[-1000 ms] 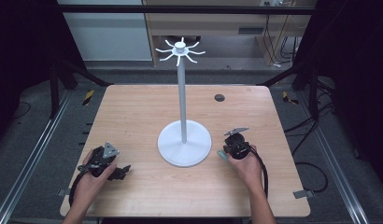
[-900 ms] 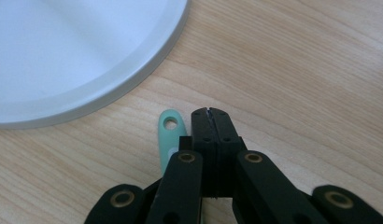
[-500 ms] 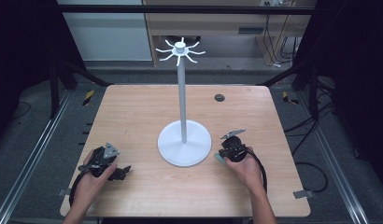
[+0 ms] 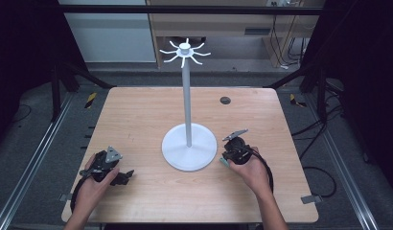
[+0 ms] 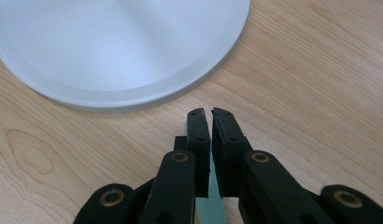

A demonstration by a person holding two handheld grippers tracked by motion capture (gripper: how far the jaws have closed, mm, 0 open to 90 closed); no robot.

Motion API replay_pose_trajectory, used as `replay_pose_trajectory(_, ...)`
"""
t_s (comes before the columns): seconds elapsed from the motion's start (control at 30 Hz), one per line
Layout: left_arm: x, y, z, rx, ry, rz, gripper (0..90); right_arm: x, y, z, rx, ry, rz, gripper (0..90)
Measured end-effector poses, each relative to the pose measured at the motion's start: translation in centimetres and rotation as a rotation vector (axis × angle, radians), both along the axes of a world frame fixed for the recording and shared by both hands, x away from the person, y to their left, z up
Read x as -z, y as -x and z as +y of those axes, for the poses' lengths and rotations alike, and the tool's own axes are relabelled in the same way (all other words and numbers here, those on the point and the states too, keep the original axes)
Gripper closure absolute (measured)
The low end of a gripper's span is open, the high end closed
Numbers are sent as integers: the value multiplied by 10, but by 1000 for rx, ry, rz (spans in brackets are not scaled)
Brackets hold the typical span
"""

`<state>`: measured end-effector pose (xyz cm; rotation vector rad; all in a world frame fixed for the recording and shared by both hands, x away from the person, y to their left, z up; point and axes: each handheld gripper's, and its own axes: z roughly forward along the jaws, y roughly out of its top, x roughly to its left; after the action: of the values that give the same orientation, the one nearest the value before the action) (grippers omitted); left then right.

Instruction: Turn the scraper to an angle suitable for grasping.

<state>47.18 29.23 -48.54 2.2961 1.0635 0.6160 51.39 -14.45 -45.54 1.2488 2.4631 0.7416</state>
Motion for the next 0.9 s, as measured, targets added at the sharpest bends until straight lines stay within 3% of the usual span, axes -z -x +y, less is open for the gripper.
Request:
replay_pose_trajectory(0.5,0,0,0,4,4,-1,36,-1,-5,3,-15,51,43,679)
replay_pose_trajectory(0.63,0,0,0,4,5,-1,35,1,-8,3,-31,60,87,605)
replay_pose_trajectory(0.9,0,0,-1,8,5,-1,36,5,-16,6,-46,104,140,636)
